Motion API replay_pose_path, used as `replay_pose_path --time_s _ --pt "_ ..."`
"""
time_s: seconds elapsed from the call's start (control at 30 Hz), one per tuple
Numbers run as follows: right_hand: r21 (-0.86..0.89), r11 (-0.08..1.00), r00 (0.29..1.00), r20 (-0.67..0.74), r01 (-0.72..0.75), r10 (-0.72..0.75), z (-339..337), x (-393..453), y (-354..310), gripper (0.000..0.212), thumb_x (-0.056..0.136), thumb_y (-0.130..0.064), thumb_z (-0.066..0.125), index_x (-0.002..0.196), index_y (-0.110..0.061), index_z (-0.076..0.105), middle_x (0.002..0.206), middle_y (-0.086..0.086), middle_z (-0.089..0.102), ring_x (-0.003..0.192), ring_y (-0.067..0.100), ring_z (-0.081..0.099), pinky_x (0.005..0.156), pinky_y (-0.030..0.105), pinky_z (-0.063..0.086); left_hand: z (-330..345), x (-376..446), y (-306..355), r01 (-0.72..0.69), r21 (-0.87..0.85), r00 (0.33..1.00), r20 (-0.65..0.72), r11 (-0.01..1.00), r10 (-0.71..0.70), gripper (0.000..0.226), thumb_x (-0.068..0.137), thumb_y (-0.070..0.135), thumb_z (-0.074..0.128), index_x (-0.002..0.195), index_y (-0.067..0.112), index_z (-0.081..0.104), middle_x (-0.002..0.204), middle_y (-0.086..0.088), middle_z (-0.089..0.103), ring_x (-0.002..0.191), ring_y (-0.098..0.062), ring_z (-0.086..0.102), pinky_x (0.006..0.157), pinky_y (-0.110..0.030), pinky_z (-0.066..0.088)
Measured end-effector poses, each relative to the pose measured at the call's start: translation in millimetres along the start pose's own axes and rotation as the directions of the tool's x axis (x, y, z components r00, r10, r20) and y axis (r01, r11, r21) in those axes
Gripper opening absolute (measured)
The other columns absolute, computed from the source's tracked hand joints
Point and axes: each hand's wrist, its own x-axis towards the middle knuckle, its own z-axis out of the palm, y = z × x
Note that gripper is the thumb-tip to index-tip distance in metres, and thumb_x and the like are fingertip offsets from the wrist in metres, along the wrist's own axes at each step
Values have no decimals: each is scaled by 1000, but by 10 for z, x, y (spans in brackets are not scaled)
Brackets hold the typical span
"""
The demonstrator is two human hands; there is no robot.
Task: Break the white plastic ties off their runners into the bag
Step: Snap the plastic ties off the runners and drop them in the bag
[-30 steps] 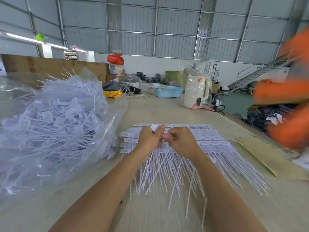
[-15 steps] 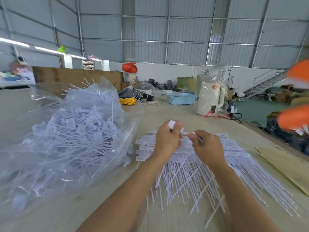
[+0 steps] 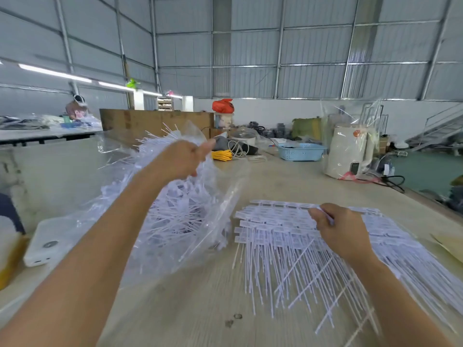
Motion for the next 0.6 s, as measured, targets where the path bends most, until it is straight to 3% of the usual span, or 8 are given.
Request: replay_pose_path --time_s 0.1,0.17,0.27,0.37,0.43,0.47,0.53,0.6 --pt "7 1000 1000 2 -23 23 -8 -8 -5 36 95 -32 50 64 -13 48 67 18 63 64 35 55 58 40 44 244 30 -155 -13 35 986 166 999 8 73 90 67 22 127 16 58 85 -2 67 66 -14 61 70 -28 44" --pt "15 1000 1000 0 -24 24 -3 -9 -17 36 95 -32 50 63 -16 47 68 18 64 66 35 57 60 41 47 343 20 -197 -44 41 975 219 998 34 74 90 67 20 131 17 56 111 -7 67 90 -20 63 86 -32 40" --pt "44 999 1000 23 -16 15 -1 -2 -46 40 95 -30 51 57 -24 39 66 18 63 65 35 57 60 42 48 369 27 -173 -65 158 986 162 985 39 70 92 64 23 126 14 58 127 -10 60 113 -27 55 91 -33 35" --pt "83 996 1000 10 -27 26 2 -3 -24 40 94 -28 52 61 -9 44 59 16 54 57 32 49 54 36 37 339 -9 56 -151 168 963 -197 974 183 58 93 58 34 104 11 65 104 -10 67 93 -25 57 75 -31 37" --pt "125 992 999 10 -37 36 -1 -5 -16 41 95 -30 52 65 -1 48 59 17 50 56 29 45 53 33 31 399 -126 331 -389 17 803 -484 921 348 45 96 49 42 88 12 66 79 -5 66 70 -17 52 62 -28 33" --pt "148 988 999 14 -39 38 1 -1 -17 41 95 -31 52 67 -1 49 59 16 49 56 27 44 53 32 30 436 -224 485 -521 -72 731 -551 850 402 41 95 45 44 81 12 65 70 -2 63 62 -14 50 58 -29 33" --pt "184 983 999 19 -29 26 -8 -1 -30 41 95 -30 53 64 -3 44 57 10 42 56 22 41 55 32 29 638 -390 782 -676 -223 696 -507 703 509 34 91 41 47 76 15 62 62 2 61 60 -13 52 55 -25 37" --pt "229 973 1000 20 -18 14 -16 0 -35 42 93 -26 56 63 1 44 60 18 42 58 21 39 56 32 27 975 -447 1005 -623 -375 782 -301 686 545 23 90 38 53 80 18 61 65 4 60 64 -11 56 56 -20 41"
